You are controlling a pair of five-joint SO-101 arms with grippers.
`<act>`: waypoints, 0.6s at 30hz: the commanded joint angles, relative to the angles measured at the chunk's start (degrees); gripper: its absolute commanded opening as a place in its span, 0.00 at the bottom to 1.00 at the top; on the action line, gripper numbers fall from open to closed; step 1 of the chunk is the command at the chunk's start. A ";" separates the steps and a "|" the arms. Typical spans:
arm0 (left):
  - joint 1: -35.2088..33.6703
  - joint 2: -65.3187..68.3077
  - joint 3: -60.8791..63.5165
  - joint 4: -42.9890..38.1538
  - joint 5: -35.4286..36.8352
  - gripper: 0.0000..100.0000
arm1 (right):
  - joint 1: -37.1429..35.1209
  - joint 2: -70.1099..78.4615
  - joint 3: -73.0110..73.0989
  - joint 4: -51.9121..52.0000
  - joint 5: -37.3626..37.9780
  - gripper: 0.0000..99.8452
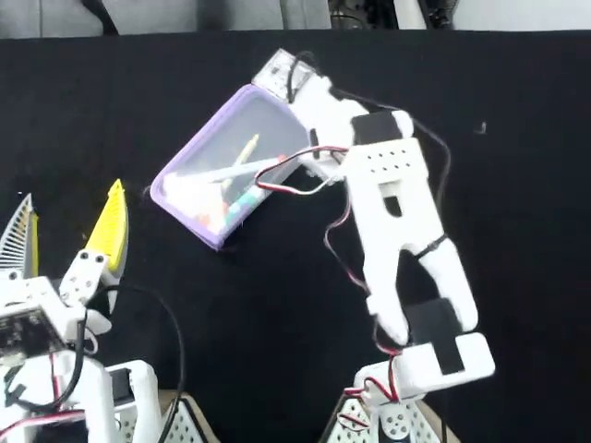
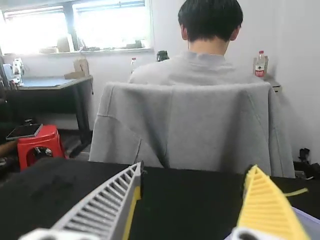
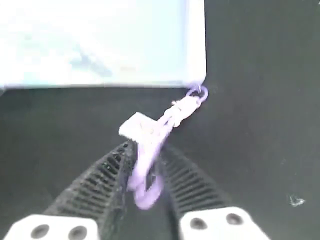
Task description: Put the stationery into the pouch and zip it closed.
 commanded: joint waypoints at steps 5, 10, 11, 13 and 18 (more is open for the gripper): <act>0.22 0.70 4.35 0.26 1.41 0.32 | -6.51 -10.86 -3.21 2.20 -1.23 0.42; 0.22 0.70 5.93 0.53 1.41 0.32 | -11.96 -20.70 -4.88 10.20 -1.05 0.44; 0.22 0.70 5.76 1.49 1.41 0.32 | -12.57 -22.64 -5.05 11.08 -0.88 0.44; 0.22 0.62 5.23 3.34 1.41 0.32 | -12.92 -26.95 -5.49 11.78 -0.88 0.44; 0.22 0.62 3.56 7.82 1.41 0.17 | -6.59 -38.99 -5.23 11.52 -1.41 0.39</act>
